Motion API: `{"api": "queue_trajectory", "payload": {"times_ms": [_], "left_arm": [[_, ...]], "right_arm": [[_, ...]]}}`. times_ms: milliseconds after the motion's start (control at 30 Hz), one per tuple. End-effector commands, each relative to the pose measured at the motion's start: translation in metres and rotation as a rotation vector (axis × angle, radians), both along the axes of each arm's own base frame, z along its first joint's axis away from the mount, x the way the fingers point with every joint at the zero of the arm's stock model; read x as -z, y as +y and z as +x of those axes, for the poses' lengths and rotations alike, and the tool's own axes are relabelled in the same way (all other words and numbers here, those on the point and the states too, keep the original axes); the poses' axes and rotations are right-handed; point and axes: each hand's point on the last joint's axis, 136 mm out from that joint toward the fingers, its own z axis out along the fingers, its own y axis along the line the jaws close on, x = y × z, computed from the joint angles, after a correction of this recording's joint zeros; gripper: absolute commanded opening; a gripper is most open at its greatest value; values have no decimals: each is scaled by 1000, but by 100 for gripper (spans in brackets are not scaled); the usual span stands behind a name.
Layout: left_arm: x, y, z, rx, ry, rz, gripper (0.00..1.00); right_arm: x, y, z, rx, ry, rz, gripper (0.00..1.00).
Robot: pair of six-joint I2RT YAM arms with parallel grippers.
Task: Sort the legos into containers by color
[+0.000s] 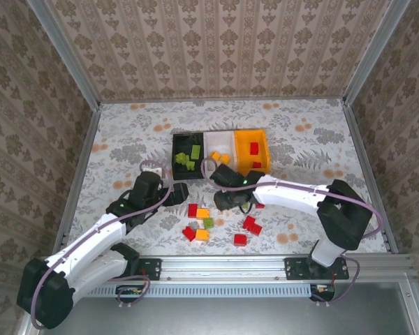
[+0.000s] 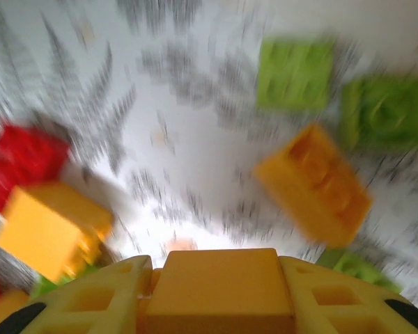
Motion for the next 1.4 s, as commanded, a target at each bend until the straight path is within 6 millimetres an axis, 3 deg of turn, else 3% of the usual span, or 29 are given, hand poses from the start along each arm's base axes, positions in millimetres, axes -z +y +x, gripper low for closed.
{"api": "queue_trajectory", "payload": {"times_ms": [0, 200, 333, 467, 633, 800, 1033, 1133, 1367], "left_arm": [[-15, -4, 2, 33, -31, -4, 100], [-6, -10, -2, 67, 15, 4, 100], [1, -16, -5, 101, 47, 12, 100], [5, -19, -6, 117, 64, 20, 100], [1, -21, -4, 117, 51, 12, 100], [-2, -22, -3, 120, 42, 4, 100], [-4, -23, -2, 118, 32, -2, 100], [-5, -22, -1, 112, 23, -2, 100], [-1, -22, 1, 104, 18, -9, 100]], "right_arm": [[-44, 5, 51, 68, -119, 68, 33], [-49, 14, 132, 193, -183, 76, 33], [-37, 17, 169, 246, -173, 59, 34], [-30, 20, 186, 256, -156, 47, 36], [-52, 29, 193, 231, -183, 93, 62], [-84, 23, 177, 234, -212, 148, 68], [-95, -5, 110, 235, -161, 186, 70], [-83, -24, 75, 227, -126, 167, 70], [-26, -88, 3, 287, -8, 22, 70]]}}
